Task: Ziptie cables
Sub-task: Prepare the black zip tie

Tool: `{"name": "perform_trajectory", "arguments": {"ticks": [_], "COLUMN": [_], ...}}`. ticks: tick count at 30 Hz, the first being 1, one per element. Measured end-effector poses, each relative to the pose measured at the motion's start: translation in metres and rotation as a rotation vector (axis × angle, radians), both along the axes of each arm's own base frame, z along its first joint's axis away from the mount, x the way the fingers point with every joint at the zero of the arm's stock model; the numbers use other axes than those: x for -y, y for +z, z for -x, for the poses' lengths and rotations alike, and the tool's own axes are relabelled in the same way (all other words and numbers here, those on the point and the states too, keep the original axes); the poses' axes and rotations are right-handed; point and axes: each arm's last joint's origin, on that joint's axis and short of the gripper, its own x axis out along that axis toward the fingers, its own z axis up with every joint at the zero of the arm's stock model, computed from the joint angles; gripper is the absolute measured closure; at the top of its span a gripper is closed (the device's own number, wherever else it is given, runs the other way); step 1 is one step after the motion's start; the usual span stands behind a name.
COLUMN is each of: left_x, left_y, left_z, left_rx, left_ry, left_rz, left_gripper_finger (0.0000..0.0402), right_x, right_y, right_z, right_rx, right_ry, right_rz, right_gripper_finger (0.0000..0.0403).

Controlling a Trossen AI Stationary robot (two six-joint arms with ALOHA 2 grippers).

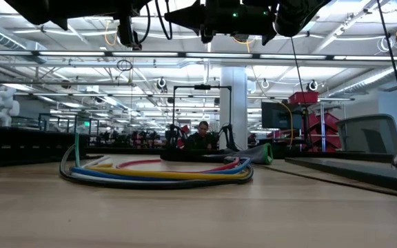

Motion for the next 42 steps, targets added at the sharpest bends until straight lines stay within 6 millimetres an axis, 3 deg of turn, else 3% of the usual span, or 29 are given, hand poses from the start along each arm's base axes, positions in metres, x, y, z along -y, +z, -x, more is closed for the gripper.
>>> {"name": "perform_trajectory", "arguments": {"ticks": [42], "left_x": [0.0009], "left_y": [-0.0017], "left_z": [-0.0004], "left_rx": [-0.018], "left_ry": [-0.008], "left_rz": [0.005], "left_gripper_finger": [0.0401], "right_x": [-0.0005], "right_y": [0.0001], "right_z": [-0.0001], "right_rx": [0.0], "right_ry": [0.001], "right_rz": [-0.015], "right_gripper_finger": [0.0403]}}
